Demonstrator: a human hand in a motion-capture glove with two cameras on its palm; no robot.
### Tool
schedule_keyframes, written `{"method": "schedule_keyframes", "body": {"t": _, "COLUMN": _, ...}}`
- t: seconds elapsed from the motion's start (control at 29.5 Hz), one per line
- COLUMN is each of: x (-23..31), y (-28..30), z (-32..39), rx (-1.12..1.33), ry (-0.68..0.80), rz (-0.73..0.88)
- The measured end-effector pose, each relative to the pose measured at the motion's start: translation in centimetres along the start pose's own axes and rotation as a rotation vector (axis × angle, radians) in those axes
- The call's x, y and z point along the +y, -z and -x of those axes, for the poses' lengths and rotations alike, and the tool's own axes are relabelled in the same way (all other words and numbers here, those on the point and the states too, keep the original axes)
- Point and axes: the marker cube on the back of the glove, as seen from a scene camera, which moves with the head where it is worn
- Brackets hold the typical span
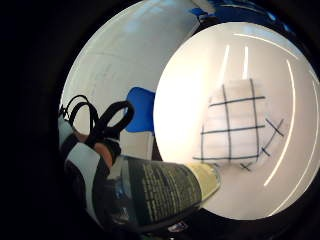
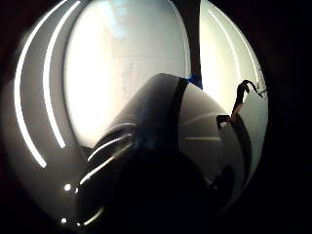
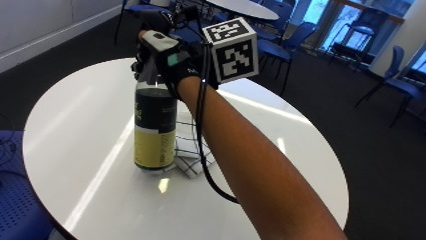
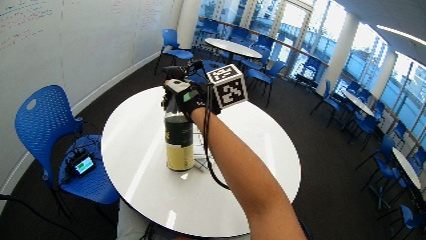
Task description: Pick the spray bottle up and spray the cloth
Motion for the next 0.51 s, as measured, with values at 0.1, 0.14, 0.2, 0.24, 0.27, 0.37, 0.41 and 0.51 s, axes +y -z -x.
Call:
{"method": "schedule_keyframes", "body": {"t": 0.1, "x": 0.1, "y": -0.2, "z": 0.8, "rx": -0.061, "ry": 0.034, "rz": -0.046}}
{"method": "schedule_keyframes", "body": {"t": 0.14, "x": 0.1, "y": -0.2, "z": 1.0, "rx": -0.079, "ry": 0.046, "rz": -0.063}}
{"method": "schedule_keyframes", "body": {"t": 0.2, "x": 0.1, "y": -0.2, "z": 1.6, "rx": -0.113, "ry": 0.077, "rz": -0.105}}
{"method": "schedule_keyframes", "body": {"t": 0.24, "x": 0.0, "y": -0.2, "z": 1.8, "rx": -0.127, "ry": 0.095, "rz": -0.129}}
{"method": "schedule_keyframes", "body": {"t": 0.27, "x": 0.0, "y": -0.2, "z": 2.0, "rx": -0.140, "ry": 0.115, "rz": -0.153}}
{"method": "schedule_keyframes", "body": {"t": 0.37, "x": -0.2, "y": 0.0, "z": 2.4, "rx": -0.168, "ry": 0.187, "rz": -0.229}}
{"method": "schedule_keyframes", "body": {"t": 0.41, "x": -0.3, "y": 0.1, "z": 2.4, "rx": -0.176, "ry": 0.215, "rz": -0.256}}
{"method": "schedule_keyframes", "body": {"t": 0.51, "x": -0.6, "y": 0.4, "z": 2.1, "rx": -0.195, "ry": 0.285, "rz": -0.338}}
